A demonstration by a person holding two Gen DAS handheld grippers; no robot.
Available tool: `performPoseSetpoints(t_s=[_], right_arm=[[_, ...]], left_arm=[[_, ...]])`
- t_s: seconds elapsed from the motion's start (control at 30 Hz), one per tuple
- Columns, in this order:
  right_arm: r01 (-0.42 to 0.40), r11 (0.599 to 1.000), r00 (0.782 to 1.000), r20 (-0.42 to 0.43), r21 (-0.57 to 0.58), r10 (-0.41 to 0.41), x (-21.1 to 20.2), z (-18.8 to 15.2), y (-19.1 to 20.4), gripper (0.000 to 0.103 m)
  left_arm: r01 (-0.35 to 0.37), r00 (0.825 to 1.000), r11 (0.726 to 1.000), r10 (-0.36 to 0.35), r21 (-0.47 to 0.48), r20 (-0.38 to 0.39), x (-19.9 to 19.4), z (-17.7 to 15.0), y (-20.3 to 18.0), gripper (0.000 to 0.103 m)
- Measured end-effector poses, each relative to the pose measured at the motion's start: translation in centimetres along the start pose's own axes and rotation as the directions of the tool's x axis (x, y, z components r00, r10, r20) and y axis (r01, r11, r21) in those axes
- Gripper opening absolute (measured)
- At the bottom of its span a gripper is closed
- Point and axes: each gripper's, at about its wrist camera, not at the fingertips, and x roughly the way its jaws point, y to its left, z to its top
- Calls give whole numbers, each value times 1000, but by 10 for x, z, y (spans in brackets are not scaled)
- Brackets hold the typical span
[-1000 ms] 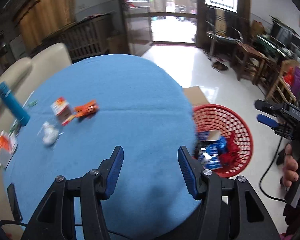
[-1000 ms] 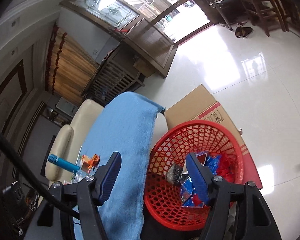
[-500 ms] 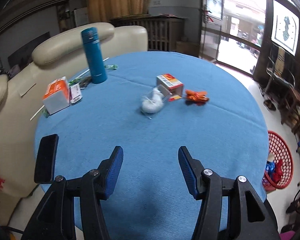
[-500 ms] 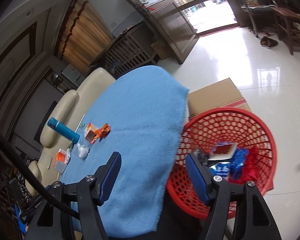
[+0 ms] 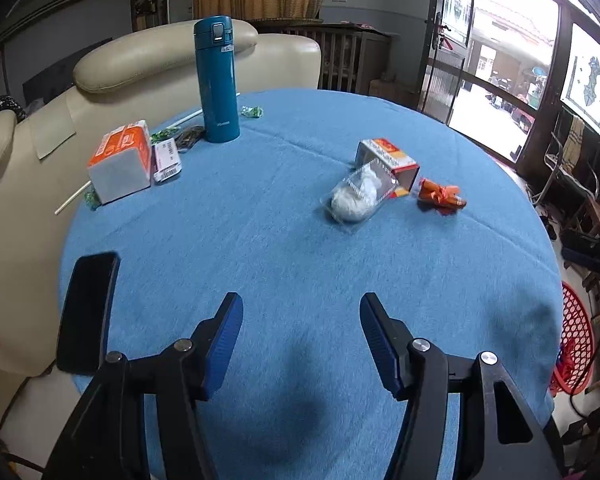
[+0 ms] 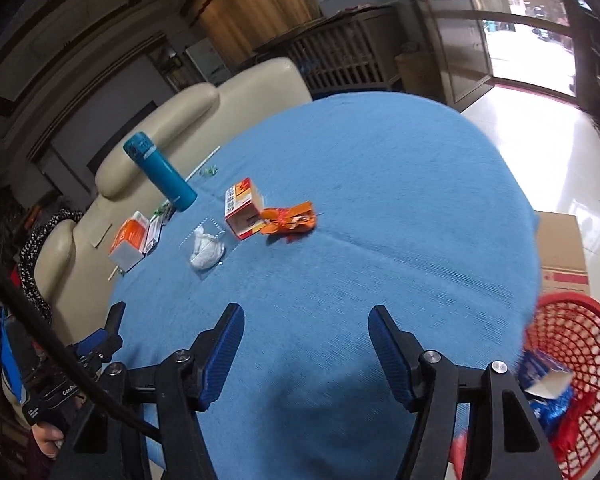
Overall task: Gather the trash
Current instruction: 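Move both tools back over the blue table toward the remaining trash, then grasp the clear plastic container with the left tool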
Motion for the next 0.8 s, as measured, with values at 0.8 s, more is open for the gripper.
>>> performPoseSetpoints(t_s=[0.8], right_arm=[[7,978,1000,-4,208,-6,-15,-41,-61,68]], left_arm=[[119,993,970,-115,212,-32,133,74,-58,60]])
